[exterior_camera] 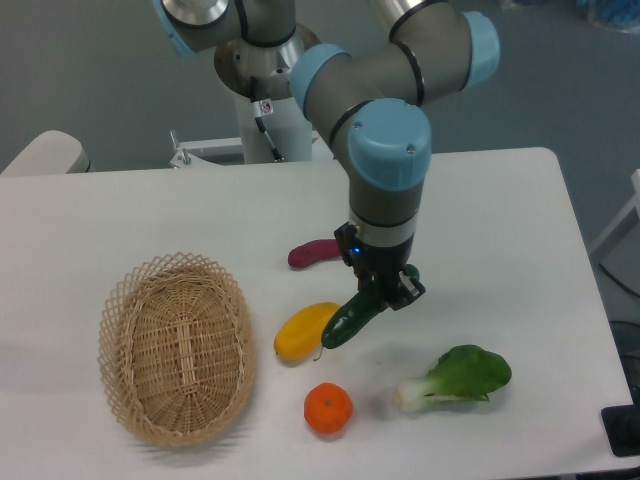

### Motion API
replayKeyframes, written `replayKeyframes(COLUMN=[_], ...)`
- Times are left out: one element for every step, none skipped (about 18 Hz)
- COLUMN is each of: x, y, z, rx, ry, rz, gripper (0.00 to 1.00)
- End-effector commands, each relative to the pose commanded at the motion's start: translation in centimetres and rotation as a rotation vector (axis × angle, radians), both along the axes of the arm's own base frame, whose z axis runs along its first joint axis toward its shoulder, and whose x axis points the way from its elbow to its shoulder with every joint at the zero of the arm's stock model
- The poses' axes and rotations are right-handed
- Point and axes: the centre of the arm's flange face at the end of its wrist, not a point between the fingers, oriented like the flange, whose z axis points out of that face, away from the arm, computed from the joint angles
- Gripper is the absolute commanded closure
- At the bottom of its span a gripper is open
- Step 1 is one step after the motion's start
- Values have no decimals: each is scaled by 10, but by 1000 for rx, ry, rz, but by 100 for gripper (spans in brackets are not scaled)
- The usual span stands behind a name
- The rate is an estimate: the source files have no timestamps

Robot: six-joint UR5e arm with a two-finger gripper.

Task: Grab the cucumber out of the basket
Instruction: 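Lift the cucumber out of the basket and carry it beside the pepper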

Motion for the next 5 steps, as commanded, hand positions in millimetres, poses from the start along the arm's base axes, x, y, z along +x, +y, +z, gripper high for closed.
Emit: replayKeyframes(x=[0, -2, -2, -4, -6], y=[0, 0, -1, -2, -4], z=[-1, -3, -2, -1, -2], rx=[-1, -2, 0, 3, 2], ry=[1, 0, 0, -1, -2], rz=[0, 2, 3, 7, 10], gripper=[71, 71, 71, 71, 71])
